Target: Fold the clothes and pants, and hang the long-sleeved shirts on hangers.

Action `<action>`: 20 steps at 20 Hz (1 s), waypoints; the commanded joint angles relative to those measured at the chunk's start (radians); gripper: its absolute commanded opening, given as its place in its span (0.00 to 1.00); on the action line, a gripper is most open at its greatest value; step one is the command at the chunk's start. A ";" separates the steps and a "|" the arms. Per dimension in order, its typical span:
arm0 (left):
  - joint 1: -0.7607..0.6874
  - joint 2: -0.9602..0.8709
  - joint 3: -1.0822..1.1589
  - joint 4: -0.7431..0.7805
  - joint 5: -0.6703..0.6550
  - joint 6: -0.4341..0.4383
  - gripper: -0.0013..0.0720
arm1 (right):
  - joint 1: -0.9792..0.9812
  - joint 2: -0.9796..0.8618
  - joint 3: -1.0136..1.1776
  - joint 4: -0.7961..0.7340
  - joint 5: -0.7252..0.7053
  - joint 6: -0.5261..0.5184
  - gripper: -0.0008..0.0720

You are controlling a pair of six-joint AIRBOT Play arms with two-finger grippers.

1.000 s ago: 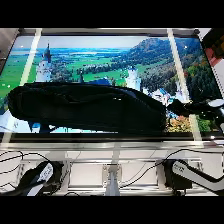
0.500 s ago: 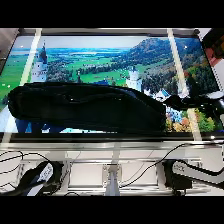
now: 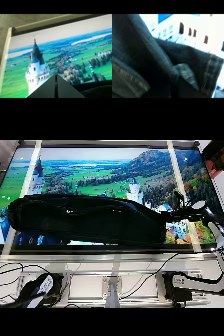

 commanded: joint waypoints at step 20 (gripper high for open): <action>0.000 0.000 0.000 0.000 0.000 0.000 0.07 | 0.013 -0.119 0.438 -0.071 -0.418 -0.031 0.05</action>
